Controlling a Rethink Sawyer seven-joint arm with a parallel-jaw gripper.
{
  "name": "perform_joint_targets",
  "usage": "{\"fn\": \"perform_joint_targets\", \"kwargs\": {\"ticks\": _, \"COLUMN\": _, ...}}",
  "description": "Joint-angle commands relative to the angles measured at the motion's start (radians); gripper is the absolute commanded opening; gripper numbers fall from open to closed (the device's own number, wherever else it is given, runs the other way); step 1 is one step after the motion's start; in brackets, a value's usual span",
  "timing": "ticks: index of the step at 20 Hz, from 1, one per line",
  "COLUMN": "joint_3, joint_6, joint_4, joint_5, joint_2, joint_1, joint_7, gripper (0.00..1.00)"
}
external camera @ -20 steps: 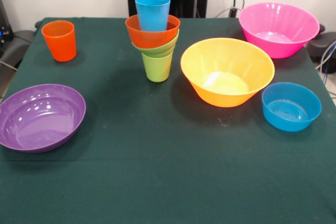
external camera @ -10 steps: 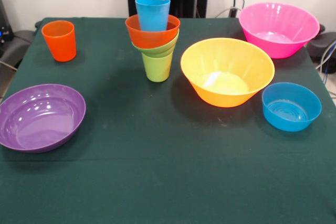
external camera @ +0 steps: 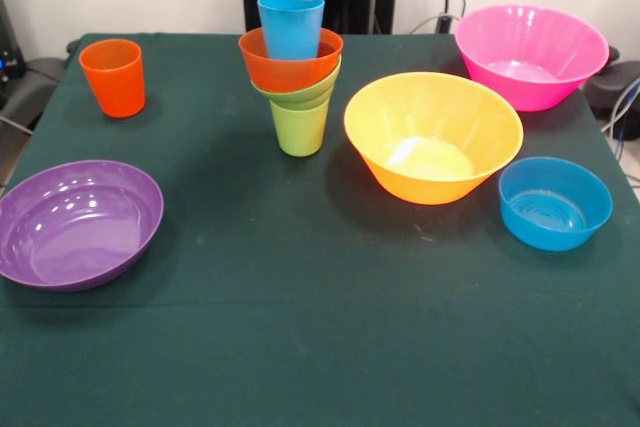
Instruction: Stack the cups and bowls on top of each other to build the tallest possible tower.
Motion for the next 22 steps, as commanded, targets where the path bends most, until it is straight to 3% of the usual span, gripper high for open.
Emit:
{"fn": "perform_joint_targets", "kwargs": {"ticks": 1, "joint_3": -0.049, "joint_6": 0.065, "joint_4": 0.054, "joint_5": -0.068, "joint_2": 0.044, "joint_1": 0.046, "joint_7": 0.029, "gripper": 0.00}}
{"fn": "perform_joint_targets", "kwargs": {"ticks": 22, "joint_3": -0.064, "joint_6": 0.035, "joint_4": 0.082, "joint_5": -0.076, "joint_2": 0.050, "joint_1": 0.045, "joint_7": 0.021, "gripper": 0.00}}
